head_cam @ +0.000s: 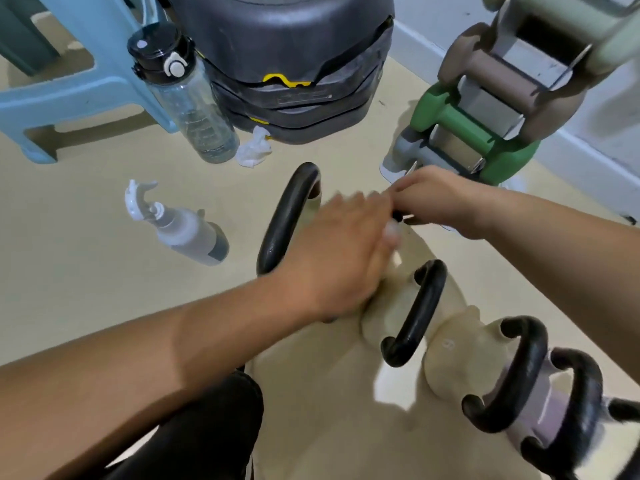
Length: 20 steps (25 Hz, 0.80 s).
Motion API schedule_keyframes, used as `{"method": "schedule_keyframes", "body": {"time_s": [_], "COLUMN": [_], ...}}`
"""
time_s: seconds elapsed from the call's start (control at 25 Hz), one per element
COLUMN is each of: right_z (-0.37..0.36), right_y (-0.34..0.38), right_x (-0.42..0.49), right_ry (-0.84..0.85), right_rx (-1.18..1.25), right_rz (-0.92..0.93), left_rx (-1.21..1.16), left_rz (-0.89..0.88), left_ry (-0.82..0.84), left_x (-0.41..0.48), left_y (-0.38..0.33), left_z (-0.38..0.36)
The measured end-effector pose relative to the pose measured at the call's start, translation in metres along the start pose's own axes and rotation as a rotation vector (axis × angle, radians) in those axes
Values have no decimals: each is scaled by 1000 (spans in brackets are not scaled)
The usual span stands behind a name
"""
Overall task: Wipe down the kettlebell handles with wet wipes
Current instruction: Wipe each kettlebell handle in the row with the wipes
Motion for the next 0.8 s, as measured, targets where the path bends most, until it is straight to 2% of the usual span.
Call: {"method": "schedule_keyframes", "body": {"time_s": [0.08, 0.16, 0.24, 0.36, 0.52, 0.6, 0.64, 0.8], "right_z": [-7, -13, -15, -17, -18, -16, -17, -16], "right_y": [-10, -10, -11, -14, -20, -22, -22, -25], "right_x": [0, 2, 4, 8, 10, 12, 12, 13], "right_ry": [78, 97, 88, 119, 129, 98, 107, 79], "right_rx": [39, 81, 127, 164, 270, 333, 343, 340], "right_rz": [-5, 7, -5, -16, -33, -69, -81, -114], "left_rx": [7, -63, -204, -255, -350, -291, -303, -140], "left_rz": [-60, -78, 64, 250, 341, 303, 296, 184], "left_ry": [181, 58, -101, 79, 157, 207, 167, 138], "left_x": [-16, -31, -31, -10, 47, 57, 48, -29], "left_y": [-19, -17, 0, 10, 30, 29, 23, -10], "left_z": [-31, -27, -16, -36, -46, -39, -35, -46]}}
Point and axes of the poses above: each hand's wrist, its own x-axis towards the middle knuckle, its own z-axis out of the back of the hand, y = z × x, the point moved 8 cm from there along x, towards the middle knuckle, and after that the axes turned 15 degrees about -z, right-handed, at the moved point
